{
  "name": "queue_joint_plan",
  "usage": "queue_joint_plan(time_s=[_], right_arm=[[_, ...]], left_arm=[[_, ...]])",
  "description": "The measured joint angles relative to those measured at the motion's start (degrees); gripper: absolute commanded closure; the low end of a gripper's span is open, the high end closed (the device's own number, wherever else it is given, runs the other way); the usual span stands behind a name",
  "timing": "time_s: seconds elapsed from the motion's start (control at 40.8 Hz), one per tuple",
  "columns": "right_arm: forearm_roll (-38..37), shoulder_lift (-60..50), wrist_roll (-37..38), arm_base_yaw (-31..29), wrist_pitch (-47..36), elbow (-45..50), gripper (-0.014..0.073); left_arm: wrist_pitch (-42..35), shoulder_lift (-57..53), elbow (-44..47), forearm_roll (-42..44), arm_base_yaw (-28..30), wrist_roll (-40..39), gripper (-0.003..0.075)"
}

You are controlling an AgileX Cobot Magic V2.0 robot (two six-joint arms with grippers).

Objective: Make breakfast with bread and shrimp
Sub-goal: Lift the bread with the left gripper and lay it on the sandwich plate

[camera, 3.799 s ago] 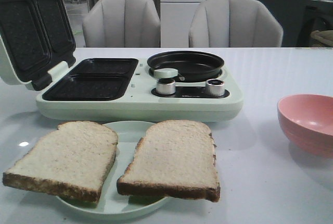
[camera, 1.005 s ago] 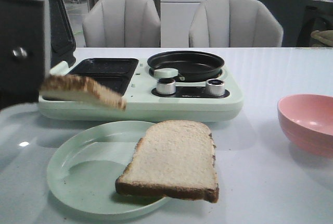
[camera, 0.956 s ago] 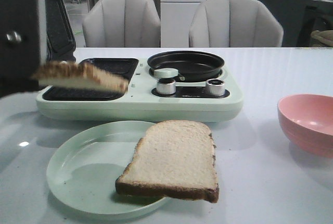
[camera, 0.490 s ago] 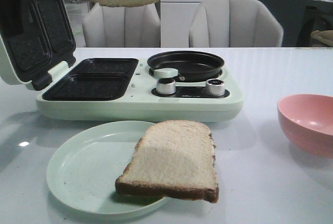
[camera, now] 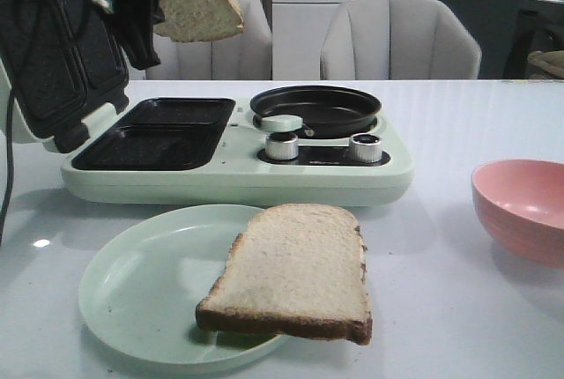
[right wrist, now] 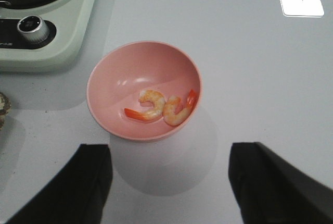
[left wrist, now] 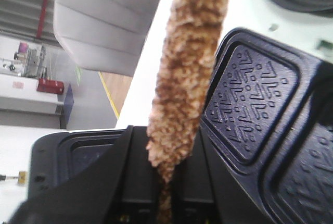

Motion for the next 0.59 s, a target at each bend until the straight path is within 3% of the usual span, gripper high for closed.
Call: queue_joint_plan(time_s=[0.172, 0.441, 0.588], right_arm=[[0.0, 0.0, 0.0, 0.0, 0.0, 0.0, 0.0016], [0.0, 0.0, 0.0, 0.0, 0.1, 0.0, 0.0016], [0.0, 0.0, 0.0, 0.0, 0.1, 0.0, 0.0016]], left_arm=[[-0.1, 7.5, -6.0, 0.1, 1.9, 0.0, 0.0622], [-0.8, 14.4, -7.3, 0.2, 2.9, 0.0, 0.0615], [-0.8, 16.1, -7.3, 0.2, 2.9, 0.0, 0.0512]])
